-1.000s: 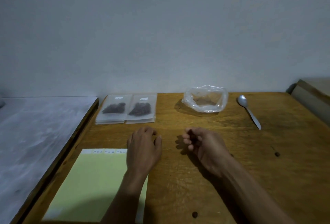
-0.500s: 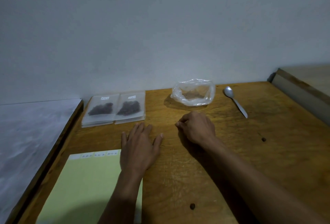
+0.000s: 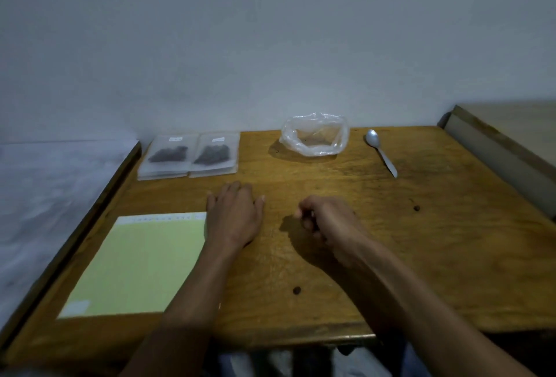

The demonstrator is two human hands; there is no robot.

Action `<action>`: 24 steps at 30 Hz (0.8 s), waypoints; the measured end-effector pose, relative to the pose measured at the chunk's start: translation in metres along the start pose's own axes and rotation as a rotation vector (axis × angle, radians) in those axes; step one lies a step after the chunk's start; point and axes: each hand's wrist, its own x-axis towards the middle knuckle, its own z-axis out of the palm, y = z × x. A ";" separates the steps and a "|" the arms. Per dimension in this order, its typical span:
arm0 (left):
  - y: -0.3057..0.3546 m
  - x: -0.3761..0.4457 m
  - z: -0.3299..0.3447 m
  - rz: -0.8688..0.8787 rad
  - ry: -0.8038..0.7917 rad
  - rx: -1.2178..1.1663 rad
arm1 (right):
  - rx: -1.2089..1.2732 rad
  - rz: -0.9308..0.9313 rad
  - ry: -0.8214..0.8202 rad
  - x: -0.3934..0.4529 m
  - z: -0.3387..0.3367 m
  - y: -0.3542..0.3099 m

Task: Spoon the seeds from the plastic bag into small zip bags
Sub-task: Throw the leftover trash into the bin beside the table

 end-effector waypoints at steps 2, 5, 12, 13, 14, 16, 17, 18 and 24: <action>0.008 -0.008 0.002 -0.003 -0.003 -0.002 | -0.293 -0.121 -0.095 -0.017 -0.006 0.007; 0.015 -0.018 0.009 -0.013 0.026 -0.009 | -0.465 -0.253 -0.314 -0.039 -0.021 0.020; 0.018 -0.022 0.012 -0.057 0.062 -0.021 | -0.819 -0.523 -0.412 -0.030 -0.023 0.043; 0.019 -0.021 0.012 -0.062 0.059 -0.021 | -0.821 -0.540 -0.400 -0.030 -0.023 0.044; 0.020 -0.020 0.012 -0.069 0.058 -0.019 | -0.801 -0.549 -0.377 -0.030 -0.025 0.044; 0.028 -0.015 0.012 -0.068 0.058 -0.019 | -0.571 -0.454 -0.317 -0.028 -0.033 0.043; 0.034 -0.014 0.012 -0.055 0.058 -0.027 | -0.388 -0.373 -0.269 -0.026 -0.038 0.043; 0.042 -0.011 0.013 -0.034 0.053 -0.036 | -0.220 -0.285 -0.205 -0.022 -0.044 0.041; 0.090 0.018 0.035 0.069 0.028 -0.101 | -0.037 -0.148 0.166 0.009 -0.088 0.024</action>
